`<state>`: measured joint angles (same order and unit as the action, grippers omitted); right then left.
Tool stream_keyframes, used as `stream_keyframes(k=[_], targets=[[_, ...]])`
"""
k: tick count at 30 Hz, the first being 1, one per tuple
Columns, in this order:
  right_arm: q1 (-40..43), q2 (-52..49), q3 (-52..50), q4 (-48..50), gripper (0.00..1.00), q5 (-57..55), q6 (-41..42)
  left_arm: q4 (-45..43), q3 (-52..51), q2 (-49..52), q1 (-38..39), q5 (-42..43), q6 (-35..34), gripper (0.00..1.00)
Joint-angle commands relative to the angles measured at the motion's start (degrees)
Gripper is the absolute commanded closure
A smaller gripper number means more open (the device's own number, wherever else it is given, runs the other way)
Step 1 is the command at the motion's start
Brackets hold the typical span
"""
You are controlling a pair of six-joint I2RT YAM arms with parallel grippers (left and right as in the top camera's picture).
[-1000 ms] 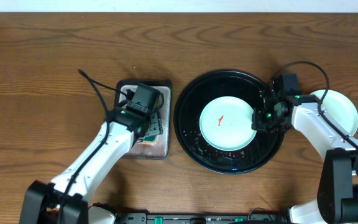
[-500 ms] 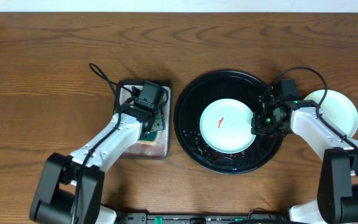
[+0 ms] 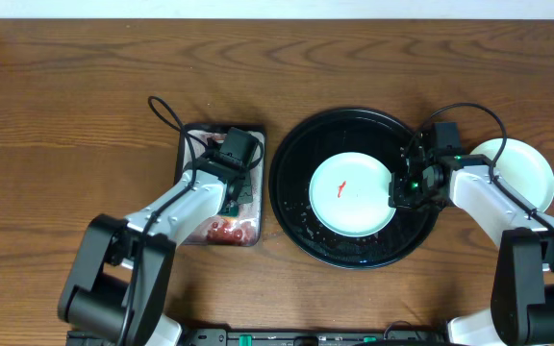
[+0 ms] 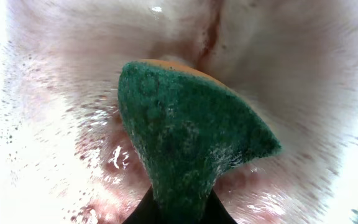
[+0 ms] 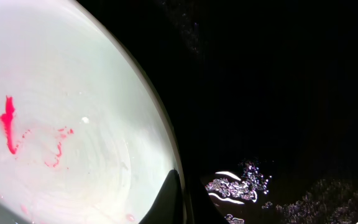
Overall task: Clean dirty plates on tray and stack at the side
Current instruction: 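Grasp the green sponge with the left gripper and lift it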
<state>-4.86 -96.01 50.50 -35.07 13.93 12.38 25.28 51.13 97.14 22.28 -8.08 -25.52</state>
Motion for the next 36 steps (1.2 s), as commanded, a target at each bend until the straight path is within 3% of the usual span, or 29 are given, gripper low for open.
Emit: stream_keyframes(k=[1,2,3,11,14,25,28,31,32,36], targets=[[-0.6,-0.3,-0.4,-0.1,0.99,0.2,-0.9,0.7,-0.2,-4.7,-0.1,-0.5,0.0,0.47],[-0.6,-0.3,-0.4,-0.1,0.99,0.2,-0.9,1.0,-0.2,-5.2,-0.1,-0.5,0.0,0.27],[-0.6,-0.3,-0.4,-0.1,0.99,0.2,-0.9,1.5,-0.2,-5.6,-0.1,-0.5,0.0,0.22],[-0.6,-0.3,-0.4,-0.1,0.99,0.2,-0.9,4.7,-0.4,-5.4,-0.1,0.1,-0.2,0.22],[-0.6,-0.3,-0.4,0.0,0.99,0.2,-0.9,4.2,-0.5,-5.4,-0.1,0.1,-0.2,0.31],[-0.6,-0.3,-0.4,-0.1,0.99,0.2,-0.9,1.4,-0.6,-1.9,-0.1,2.1,-4.3,0.44],[-0.6,-0.3,-0.4,-0.1,0.99,0.2,-0.9,0.7,-0.6,-0.1,-0.1,2.5,-4.6,0.6],[-0.6,-0.3,-0.4,-0.3,0.99,0.2,-0.9,0.5,-0.6,0.9,-0.1,2.5,-5.2,0.89],[-0.6,-0.3,-0.4,-0.3,0.99,0.2,-0.9,0.6,-0.6,0.9,-0.1,2.5,-5.2,0.92],[-0.6,-0.3,-0.4,-0.3,0.99,0.2,-0.9,0.5,-0.5,-0.7,-0.1,2.5,-5.2,0.93]])
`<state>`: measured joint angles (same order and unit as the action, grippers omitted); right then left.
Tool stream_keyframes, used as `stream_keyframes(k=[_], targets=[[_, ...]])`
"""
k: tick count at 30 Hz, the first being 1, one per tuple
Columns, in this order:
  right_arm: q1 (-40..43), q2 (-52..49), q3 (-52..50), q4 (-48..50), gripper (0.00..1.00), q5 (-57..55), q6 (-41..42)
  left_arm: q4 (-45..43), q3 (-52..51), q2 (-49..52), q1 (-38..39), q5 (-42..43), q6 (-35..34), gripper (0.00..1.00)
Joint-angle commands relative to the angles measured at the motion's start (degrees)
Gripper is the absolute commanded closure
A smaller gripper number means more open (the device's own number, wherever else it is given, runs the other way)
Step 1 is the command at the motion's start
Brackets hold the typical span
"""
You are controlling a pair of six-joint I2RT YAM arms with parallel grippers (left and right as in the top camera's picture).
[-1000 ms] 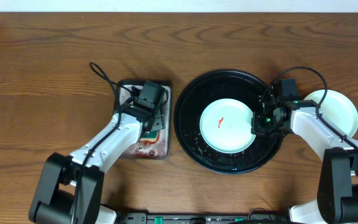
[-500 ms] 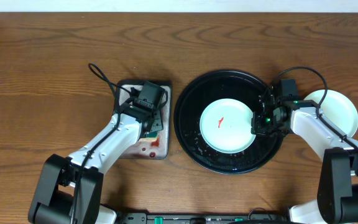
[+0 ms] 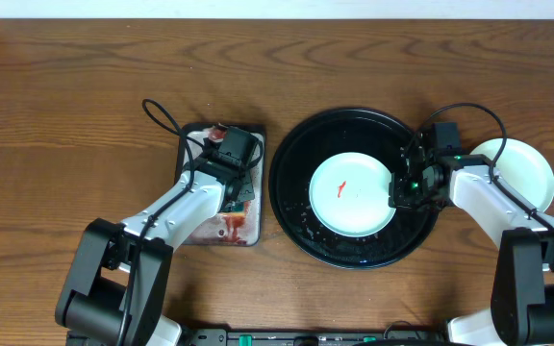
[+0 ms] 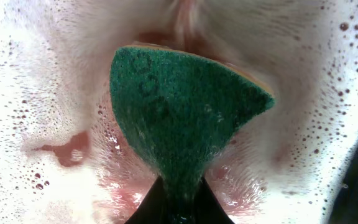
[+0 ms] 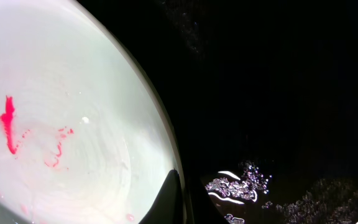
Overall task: Clean dirty plates on tray and stack at the side
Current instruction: 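Grasp the green sponge with the left gripper and lift it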
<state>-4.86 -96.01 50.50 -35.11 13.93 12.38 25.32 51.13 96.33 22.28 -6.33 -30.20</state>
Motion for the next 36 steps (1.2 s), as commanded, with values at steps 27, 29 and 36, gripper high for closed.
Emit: stream_keyframes(k=[27,29,36], targets=[[-0.6,-0.3,-0.4,0.0,0.99,-0.2,-0.9,-1.6,-3.7,-17.5,-21.8,45.5,16.5,0.93],[-0.6,-0.3,-0.4,0.0,0.99,-0.2,-0.9,-4.1,-5.5,-17.5,-25.1,52.3,17.8,0.93],[-0.6,-0.3,-0.4,0.0,0.99,-0.2,-0.9,-9.8,-10.0,-17.3,-35.3,72.9,23.1,0.93]])
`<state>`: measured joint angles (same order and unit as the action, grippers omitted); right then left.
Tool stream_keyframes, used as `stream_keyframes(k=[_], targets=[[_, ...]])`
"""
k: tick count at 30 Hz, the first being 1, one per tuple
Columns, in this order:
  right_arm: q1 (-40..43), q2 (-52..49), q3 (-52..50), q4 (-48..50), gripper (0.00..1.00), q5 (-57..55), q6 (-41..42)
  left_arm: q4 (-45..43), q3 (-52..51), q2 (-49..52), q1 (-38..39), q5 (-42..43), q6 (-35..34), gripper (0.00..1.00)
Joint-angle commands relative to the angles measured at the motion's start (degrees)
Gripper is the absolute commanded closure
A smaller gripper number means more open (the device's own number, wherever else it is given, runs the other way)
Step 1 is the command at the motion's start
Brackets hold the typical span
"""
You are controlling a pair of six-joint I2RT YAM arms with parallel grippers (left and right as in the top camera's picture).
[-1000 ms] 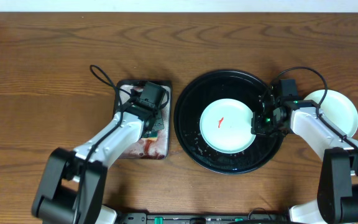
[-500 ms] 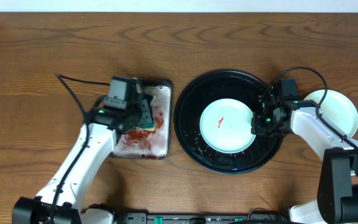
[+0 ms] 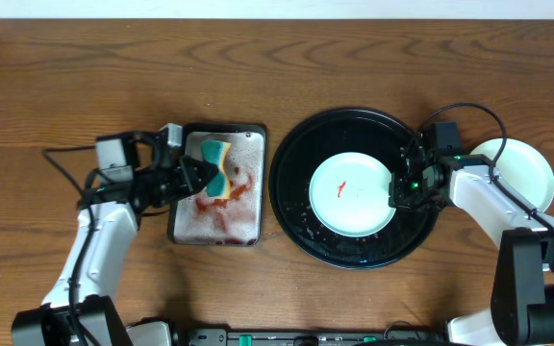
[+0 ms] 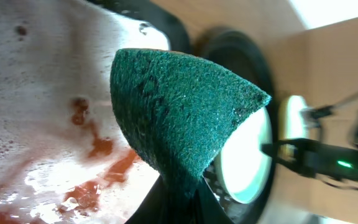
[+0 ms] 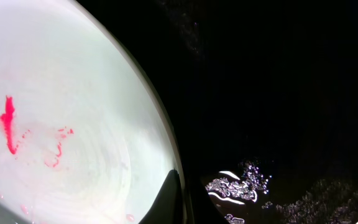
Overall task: Clean dirty plates on tray and stack at the side
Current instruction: 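Grasp the green sponge with the left gripper and lift it, then dip the sponge into the soapy water with the left gripper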
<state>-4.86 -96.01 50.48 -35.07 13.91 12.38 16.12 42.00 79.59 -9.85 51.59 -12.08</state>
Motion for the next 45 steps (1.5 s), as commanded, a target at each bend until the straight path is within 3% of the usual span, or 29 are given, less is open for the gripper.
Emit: stream_keyframes(k=[1,10,22,45], targets=[[-0.6,-0.3,-0.4,0.0,0.99,-0.2,-0.9,-0.6,-0.9,-0.5,-4.0,16.8,5.9,0.93],[-0.6,-0.3,-0.4,-0.1,0.99,-0.2,-0.9,-0.9,-0.9,-0.5,-5.6,19.7,12.4,0.93],[-0.6,-0.3,-0.4,0.0,0.99,-0.2,-0.9,-5.0,-0.9,-0.5,-5.6,11.9,12.3,0.93],[-0.6,-0.3,-0.4,0.2,0.99,-0.2,-0.9,-4.8,-0.9,-0.5,-4.8,9.2,10.1,0.93]])
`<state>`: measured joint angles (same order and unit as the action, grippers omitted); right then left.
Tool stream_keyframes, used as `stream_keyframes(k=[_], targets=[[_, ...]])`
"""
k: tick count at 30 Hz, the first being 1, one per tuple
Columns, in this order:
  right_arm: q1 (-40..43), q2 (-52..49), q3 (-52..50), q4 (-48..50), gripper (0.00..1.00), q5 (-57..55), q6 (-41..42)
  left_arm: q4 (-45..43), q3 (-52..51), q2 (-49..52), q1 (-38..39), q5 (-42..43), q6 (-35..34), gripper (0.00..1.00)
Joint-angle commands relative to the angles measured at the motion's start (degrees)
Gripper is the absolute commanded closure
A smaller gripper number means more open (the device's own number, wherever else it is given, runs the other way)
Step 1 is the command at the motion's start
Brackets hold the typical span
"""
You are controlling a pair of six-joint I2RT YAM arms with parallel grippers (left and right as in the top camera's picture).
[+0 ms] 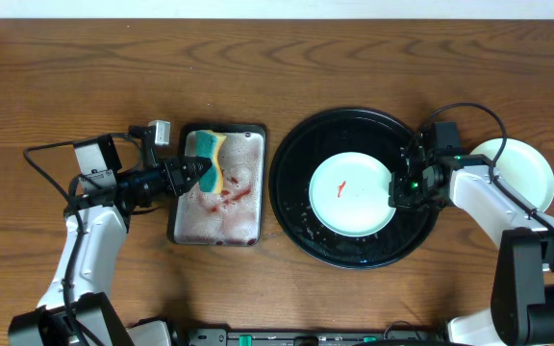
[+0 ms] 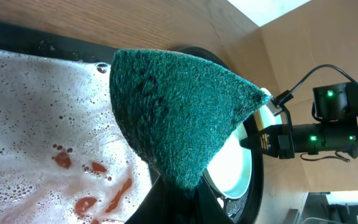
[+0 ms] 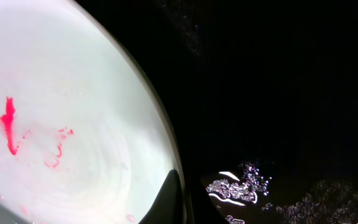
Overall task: Clean dirty plates on tray and stack at the side
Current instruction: 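Dip the sponge into the soapy water with the left gripper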
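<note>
A pale plate (image 1: 353, 192) with a red smear (image 3: 7, 124) lies in the round black tray (image 1: 296, 207). My right gripper (image 1: 395, 195) is shut on the plate's right rim, one finger (image 3: 171, 196) lying over the plate's edge. My left gripper (image 1: 192, 171) is shut on a green and yellow sponge (image 1: 206, 161), held above the back left part of a foamy basin (image 1: 217, 231). In the left wrist view the folded green sponge (image 2: 179, 112) fills the middle, with the plate (image 2: 232, 168) beyond it. A clean white plate (image 1: 525, 173) sits on the table right of the tray.
The basin's soapy water (image 2: 36, 124) has red blotches in it. Water drops glisten on the tray floor (image 3: 235, 183). Cables loop from both arms over the wooden table (image 1: 85, 77).
My left gripper with the sponge has shifted a little to the left and toward the back of the basin, and the wrist camera now looks more level toward the tray. The right gripper has not moved.
At first the sponge was down in the foamy basin, in my left gripper, then further toward the basin's back. Then it was lifted clear, the arm reaching in from the left. Now it hangs over the basin's back left. The right gripper held the plate's rim throughout.
</note>
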<state>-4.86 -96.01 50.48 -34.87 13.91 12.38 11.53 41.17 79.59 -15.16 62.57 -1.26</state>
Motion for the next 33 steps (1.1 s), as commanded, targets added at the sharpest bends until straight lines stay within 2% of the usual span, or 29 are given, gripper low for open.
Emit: stream_keyframes(k=[1,6,11,14,21,25,33], targets=[[-0.6,-0.3,-0.4,0.1,0.99,-0.2,-0.9,-0.1,-0.1,-0.5,1.0,-3.8,-1.4,0.92],[-0.7,-0.3,-0.4,0.2,0.99,-0.2,-0.9,1.9,-0.1,-0.5,8.7,-21.0,-4.2,0.93],[-0.7,-0.3,-0.4,0.1,0.99,-0.2,-0.9,4.0,-0.1,-0.5,20.5,-44.7,-12.0,0.93],[-0.7,-0.3,-0.4,0.2,0.99,-0.2,-0.9,4.7,-0.1,-0.5,27.3,-53.6,-15.5,0.93],[-0.8,-0.3,-0.4,0.1,0.99,-0.2,-0.9,4.6,-0.1,1.1,35.8,-62.9,-22.0,0.93],[-0.8,-0.3,-0.4,0.1,0.99,-0.2,-0.9,4.0,-0.1,3.9,37.6,-63.2,-24.9,0.93],[-0.8,-0.3,-0.4,-0.1,0.99,-0.2,-0.9,0.3,-0.1,6.1,41.9,-60.7,-25.0,0.92]])
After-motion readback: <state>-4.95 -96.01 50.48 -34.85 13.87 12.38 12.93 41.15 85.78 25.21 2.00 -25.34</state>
